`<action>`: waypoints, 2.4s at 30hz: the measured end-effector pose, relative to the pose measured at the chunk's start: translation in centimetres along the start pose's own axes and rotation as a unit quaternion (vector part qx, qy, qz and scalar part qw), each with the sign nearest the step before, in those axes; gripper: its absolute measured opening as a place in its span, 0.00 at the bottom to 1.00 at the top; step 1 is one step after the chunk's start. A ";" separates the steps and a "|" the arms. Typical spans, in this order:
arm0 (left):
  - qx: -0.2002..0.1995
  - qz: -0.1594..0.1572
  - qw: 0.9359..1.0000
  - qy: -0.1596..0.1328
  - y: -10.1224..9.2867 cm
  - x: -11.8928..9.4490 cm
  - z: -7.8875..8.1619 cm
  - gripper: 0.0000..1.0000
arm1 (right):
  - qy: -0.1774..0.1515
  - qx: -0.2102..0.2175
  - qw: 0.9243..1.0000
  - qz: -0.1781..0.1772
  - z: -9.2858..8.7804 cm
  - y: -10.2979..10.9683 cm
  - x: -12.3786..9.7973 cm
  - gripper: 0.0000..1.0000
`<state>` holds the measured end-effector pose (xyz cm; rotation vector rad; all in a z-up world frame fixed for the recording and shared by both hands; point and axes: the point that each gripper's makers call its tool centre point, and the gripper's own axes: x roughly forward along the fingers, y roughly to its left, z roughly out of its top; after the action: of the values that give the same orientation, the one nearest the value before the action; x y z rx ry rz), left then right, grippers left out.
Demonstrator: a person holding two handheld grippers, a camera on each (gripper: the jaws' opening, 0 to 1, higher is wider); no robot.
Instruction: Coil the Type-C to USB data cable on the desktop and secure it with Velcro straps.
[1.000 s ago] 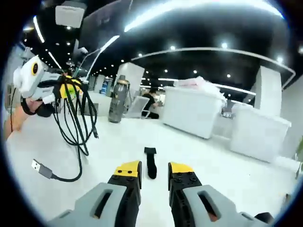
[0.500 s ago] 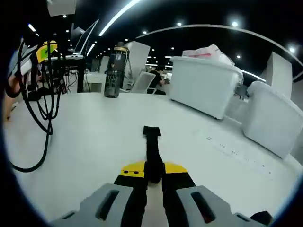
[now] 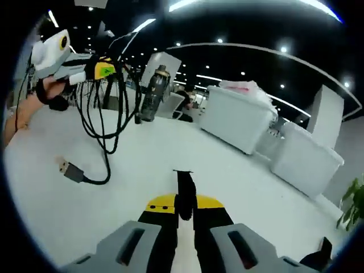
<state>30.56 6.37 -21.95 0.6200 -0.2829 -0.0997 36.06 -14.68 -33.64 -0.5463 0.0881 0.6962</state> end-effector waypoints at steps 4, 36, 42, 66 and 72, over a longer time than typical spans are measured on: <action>-0.023 -0.009 0.999 -0.025 0.0 -0.2 1.1 0.06 | 0.007 0.036 0.999 -0.014 -0.3 1.8 -3.4 0.10; -0.006 -0.084 0.996 -0.012 -0.6 -6.0 3.2 0.06 | -0.121 0.227 0.958 0.123 5.5 7.8 -9.8 0.29; 0.015 -0.145 0.989 0.026 -2.6 -8.8 5.4 0.05 | -0.198 0.210 0.942 0.169 11.4 9.7 -12.0 0.40; -0.159 -0.304 0.935 0.088 -14.8 -6.0 5.8 0.06 | -0.085 0.048 0.988 0.122 6.7 7.3 -8.3 0.07; -0.159 -0.302 0.931 0.132 -16.5 -3.7 1.8 0.06 | -0.081 0.019 0.989 0.120 4.9 6.3 -6.4 0.24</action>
<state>26.41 -7.36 -31.04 0.3715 0.1940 -0.6385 26.67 -12.00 -30.66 -0.4445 0.0140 0.9697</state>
